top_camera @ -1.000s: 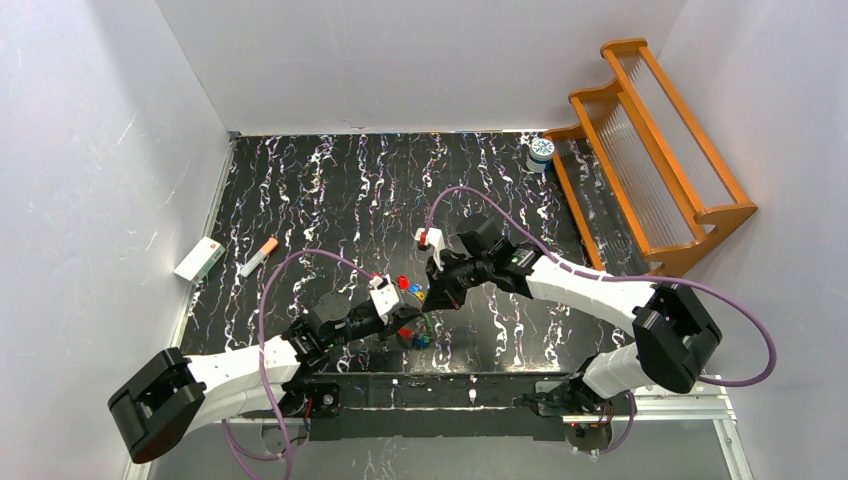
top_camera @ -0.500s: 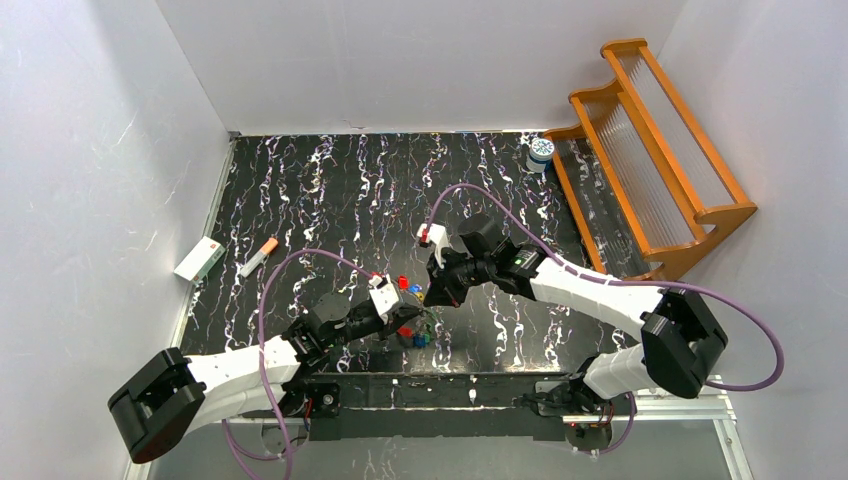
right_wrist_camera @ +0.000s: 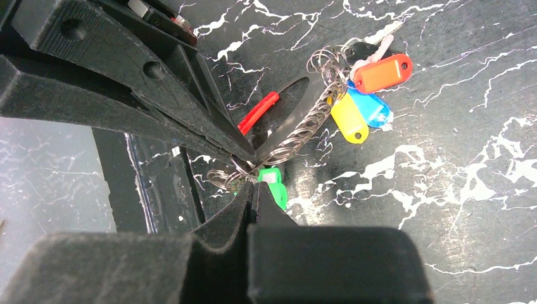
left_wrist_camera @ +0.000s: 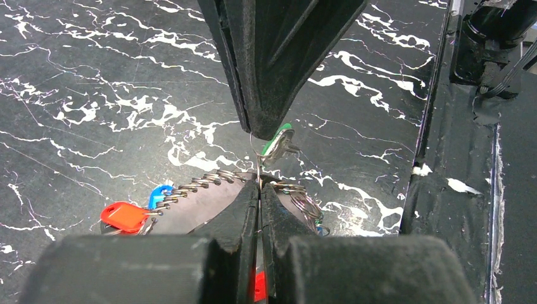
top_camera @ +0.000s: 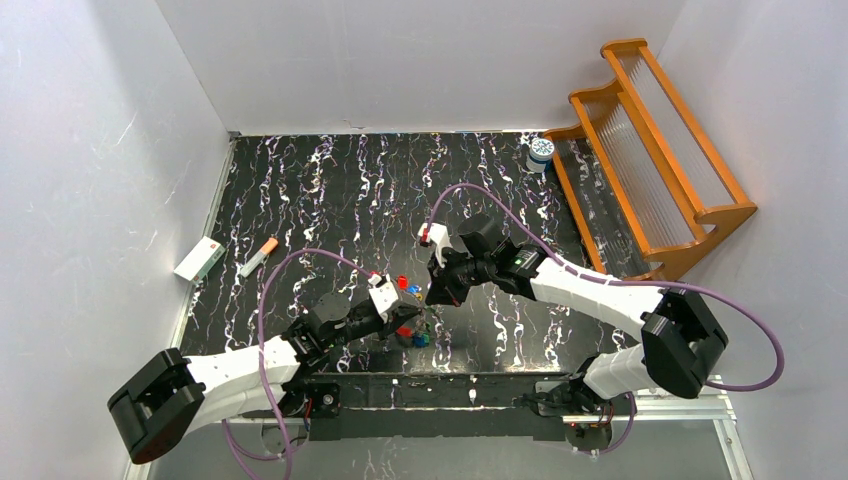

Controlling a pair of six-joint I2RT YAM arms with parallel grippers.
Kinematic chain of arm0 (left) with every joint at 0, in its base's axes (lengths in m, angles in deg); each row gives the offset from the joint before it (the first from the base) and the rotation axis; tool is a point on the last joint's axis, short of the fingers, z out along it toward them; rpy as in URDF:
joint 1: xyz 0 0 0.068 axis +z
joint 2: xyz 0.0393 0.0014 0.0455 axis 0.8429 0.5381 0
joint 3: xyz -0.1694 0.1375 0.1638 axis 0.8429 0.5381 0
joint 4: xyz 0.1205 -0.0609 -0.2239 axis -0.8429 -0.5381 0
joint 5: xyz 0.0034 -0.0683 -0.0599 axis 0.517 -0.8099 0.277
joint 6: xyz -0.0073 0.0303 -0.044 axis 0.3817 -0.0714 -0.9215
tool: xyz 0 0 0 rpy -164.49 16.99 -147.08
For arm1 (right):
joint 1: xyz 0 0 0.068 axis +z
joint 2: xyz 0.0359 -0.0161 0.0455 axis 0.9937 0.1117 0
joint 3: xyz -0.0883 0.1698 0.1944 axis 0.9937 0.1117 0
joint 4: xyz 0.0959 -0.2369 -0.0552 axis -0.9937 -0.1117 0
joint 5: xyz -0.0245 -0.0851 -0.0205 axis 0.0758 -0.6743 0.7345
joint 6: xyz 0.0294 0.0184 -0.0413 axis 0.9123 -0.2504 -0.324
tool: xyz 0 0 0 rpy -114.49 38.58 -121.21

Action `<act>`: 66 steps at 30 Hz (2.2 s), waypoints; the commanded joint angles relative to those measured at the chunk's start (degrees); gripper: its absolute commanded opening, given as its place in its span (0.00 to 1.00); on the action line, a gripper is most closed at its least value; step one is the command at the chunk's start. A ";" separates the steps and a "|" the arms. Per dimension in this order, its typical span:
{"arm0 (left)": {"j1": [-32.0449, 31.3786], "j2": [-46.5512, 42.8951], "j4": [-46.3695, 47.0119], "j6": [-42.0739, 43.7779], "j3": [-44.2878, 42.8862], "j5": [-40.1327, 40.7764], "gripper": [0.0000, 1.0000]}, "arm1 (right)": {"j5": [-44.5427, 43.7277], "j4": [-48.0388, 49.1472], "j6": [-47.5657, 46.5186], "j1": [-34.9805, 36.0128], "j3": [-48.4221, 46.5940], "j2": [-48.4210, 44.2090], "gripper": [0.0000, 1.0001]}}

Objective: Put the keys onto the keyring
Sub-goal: Insert the key onto the keyring.

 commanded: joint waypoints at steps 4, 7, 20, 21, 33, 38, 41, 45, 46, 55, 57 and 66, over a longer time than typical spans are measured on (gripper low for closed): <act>-0.38 -1.58 2.50 -1.18 -0.99 0.08 0.00 | 0.24 0.21 -3.32 1.43 -0.52 -2.31 0.01; -0.37 -1.48 2.50 -1.47 -0.98 0.25 0.00 | 1.14 0.87 -3.43 1.76 -0.44 -2.76 0.01; -0.40 -1.05 2.60 -1.56 -1.17 0.33 0.00 | 2.54 1.24 -3.47 2.84 -1.29 -2.19 0.01; -0.41 -1.04 2.66 -1.56 -1.18 0.26 0.00 | 2.23 1.21 -3.29 2.83 -1.58 -2.02 0.01; -0.36 -1.48 2.63 -1.75 -0.99 0.35 0.00 | -2.42 0.71 -2.86 3.26 -2.72 -0.89 0.01; -0.41 -1.40 2.60 -1.77 -1.08 0.21 0.00 | -4.02 0.58 -2.12 3.23 -2.58 -0.98 0.01; -0.45 -1.40 2.66 -1.79 -1.08 0.21 0.00 | -3.35 0.87 -2.26 3.29 -2.71 -1.15 0.01; -0.37 -1.40 2.66 -1.83 -1.17 0.17 0.00 | -3.77 0.95 -2.29 3.44 -2.72 -0.86 0.01; -0.40 -1.40 2.61 -1.86 -1.17 0.15 0.00 | -3.97 0.82 -2.29 3.40 -2.72 -0.73 0.01; -0.34 -1.66 2.68 -1.79 -1.09 0.29 0.00 | -8.88 -0.70 -0.19 3.44 -2.53 0.97 0.01; -0.30 -1.74 2.67 -1.80 -1.08 0.24 0.00 | -9.60 -0.74 0.21 3.36 -2.39 1.13 0.01; -0.37 -1.75 2.67 -2.10 -0.91 0.53 0.00 | -4.00 1.03 -1.14 3.44 -1.91 -1.20 0.01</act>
